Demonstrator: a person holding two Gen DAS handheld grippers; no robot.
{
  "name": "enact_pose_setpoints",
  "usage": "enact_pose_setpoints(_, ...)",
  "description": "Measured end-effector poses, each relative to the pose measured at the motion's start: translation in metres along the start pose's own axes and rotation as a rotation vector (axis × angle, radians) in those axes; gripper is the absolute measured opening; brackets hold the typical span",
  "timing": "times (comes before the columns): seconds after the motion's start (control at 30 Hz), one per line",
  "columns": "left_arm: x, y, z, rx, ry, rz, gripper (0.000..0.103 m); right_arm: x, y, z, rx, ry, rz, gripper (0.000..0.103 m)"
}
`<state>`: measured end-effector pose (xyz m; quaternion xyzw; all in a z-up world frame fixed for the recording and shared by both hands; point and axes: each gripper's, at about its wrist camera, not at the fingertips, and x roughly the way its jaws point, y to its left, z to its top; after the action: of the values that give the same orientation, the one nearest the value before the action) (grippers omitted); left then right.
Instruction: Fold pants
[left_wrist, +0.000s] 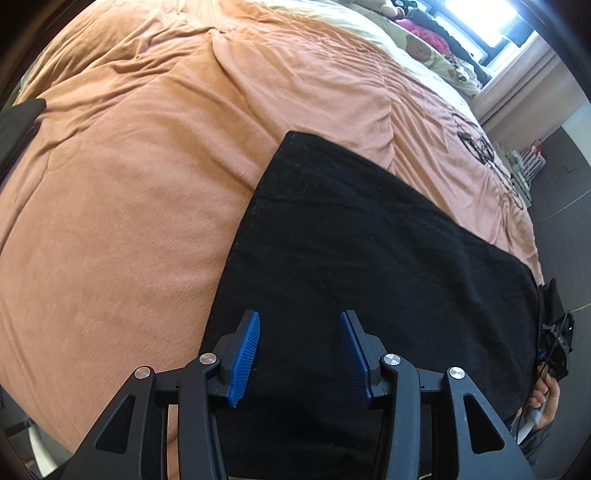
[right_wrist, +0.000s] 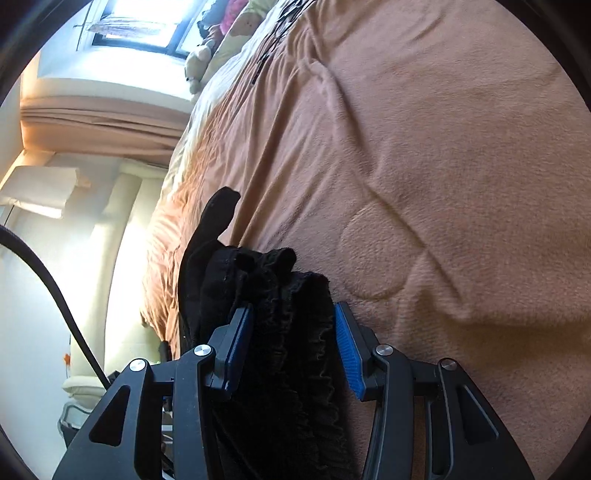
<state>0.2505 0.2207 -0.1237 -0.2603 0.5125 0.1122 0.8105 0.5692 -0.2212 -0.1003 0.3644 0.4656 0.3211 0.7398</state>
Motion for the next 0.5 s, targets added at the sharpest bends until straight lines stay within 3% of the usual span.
enact_pose_setpoints(0.03, 0.001, 0.003, -0.002, -0.005, 0.004, 0.001, 0.048, 0.001, 0.0, 0.001, -0.001, 0.004, 0.018, 0.043)
enact_pose_setpoints(0.1, 0.0, 0.006, -0.003, -0.016, 0.003, 0.002, 0.048, 0.002, 0.002, 0.003, -0.034, -0.013, 0.026, 0.015)
enact_pose_setpoints(0.33, -0.012, 0.009, -0.003, -0.011, -0.007, 0.009, 0.048, -0.003, 0.027, 0.004, -0.177, -0.124, 0.0, 0.01)
enact_pose_setpoints(0.5, -0.016, 0.009, -0.003, 0.007, -0.015, 0.013, 0.054, 0.012, 0.013, 0.006, -0.146, -0.102, -0.105, 0.011)
